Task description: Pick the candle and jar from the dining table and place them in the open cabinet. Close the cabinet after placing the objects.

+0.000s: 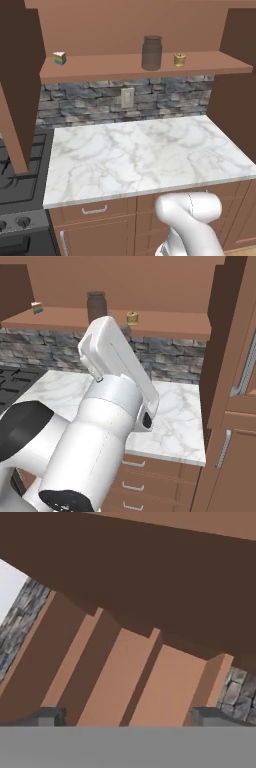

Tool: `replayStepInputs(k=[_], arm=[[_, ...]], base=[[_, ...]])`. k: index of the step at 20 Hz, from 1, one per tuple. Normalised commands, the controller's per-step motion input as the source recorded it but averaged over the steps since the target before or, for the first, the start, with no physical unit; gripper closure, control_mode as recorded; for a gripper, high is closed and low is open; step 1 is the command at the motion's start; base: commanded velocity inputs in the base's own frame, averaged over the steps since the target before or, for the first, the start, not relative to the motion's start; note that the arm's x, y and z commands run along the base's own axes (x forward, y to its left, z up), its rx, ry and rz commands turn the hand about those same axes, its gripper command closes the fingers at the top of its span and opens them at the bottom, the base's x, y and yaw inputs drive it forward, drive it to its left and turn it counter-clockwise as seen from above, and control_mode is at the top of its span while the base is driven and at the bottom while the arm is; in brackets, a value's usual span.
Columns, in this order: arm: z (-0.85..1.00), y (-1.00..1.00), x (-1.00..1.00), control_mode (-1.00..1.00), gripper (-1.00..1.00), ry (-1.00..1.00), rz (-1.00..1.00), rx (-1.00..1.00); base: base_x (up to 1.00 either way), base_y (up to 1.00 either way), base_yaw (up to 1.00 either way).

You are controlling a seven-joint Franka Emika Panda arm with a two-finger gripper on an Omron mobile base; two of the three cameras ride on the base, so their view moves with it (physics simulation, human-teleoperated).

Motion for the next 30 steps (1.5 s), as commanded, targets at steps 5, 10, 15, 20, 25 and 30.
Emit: replayStepInputs(k=[5, 10, 15, 20, 25, 30], arm=[[0.0, -0.05, -0.14, -1.0, -1.0, -0.07, -0.15, 0.1], [0.0, -0.14, -0.2, -1.0, -1.0, -0.06, -0.11, 0.11], [0.0, -0.25, -0.34, -1.0, -1.0, -0.02, -0.04, 0.13], [0.02, -0.27, -0.37, -1.0, -1.0, 0.0, 0.0, 0.14], [0.01, -0.2, -0.19, -1.0, -1.0, 0.0, 0.0, 0.09], [0.01, -0.13, 0.0, -1.0, -1.0, 0.01, 0.0, 0.04]], base=[[0.0, 0.0, 0.0], [0.0, 0.0, 0.0], [0.0, 0.0, 0.0], [0.0, 0.0, 0.0], [0.0, 0.0, 0.0], [0.0, 0.0, 0.0]])
